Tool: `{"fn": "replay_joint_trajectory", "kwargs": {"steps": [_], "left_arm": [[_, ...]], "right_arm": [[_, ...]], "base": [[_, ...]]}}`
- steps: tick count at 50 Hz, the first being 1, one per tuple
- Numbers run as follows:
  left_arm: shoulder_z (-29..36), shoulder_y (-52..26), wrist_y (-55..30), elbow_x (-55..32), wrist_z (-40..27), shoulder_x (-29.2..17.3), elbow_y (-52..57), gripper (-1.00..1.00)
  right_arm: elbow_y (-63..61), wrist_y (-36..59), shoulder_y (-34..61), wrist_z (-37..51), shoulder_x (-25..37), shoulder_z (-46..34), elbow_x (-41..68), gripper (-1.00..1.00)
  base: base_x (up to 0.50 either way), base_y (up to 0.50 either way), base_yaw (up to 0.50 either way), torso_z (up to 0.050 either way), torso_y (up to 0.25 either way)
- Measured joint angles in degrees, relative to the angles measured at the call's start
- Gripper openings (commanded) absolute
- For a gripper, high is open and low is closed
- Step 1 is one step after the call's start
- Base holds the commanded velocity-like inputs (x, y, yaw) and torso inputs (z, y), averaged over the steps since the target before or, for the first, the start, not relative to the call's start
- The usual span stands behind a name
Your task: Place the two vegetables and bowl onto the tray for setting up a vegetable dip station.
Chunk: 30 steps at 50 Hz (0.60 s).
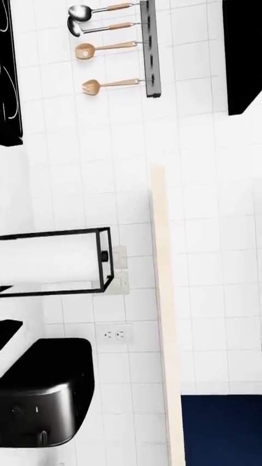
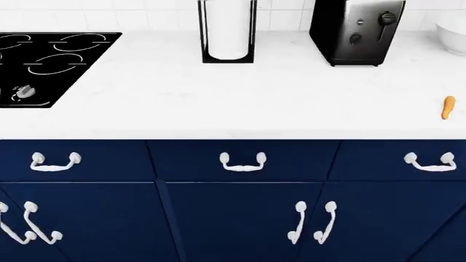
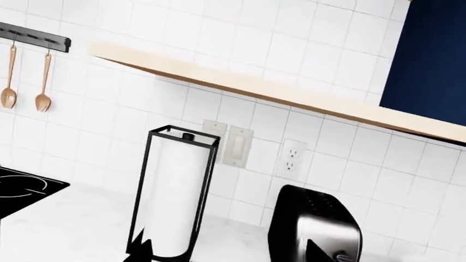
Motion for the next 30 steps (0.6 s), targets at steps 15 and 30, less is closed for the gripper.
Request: {"fn": "replay_joint_trajectory", "kwargs": {"steps": [15, 30], "left_arm": [[1.1, -2.0, 0.3, -1.6, -0.2, -0.8, 0.2, 1.00], [1.9, -2.6, 0.8, -1.7, 0.3, -1.2, 0.5, 1.00]], "right_arm": [[-0.7, -0.1, 1.6, -1.0, 1.0, -0.9, 0.4, 1.00], [-1.5, -0.6, 2.3, -2.4, 1.6, -1.7, -0.2, 1.00]], "base": [[-0.03, -0.50, 0.00, 0.000, 0.000], [-0.01, -0.50, 0.00, 0.000, 0.000]]}}
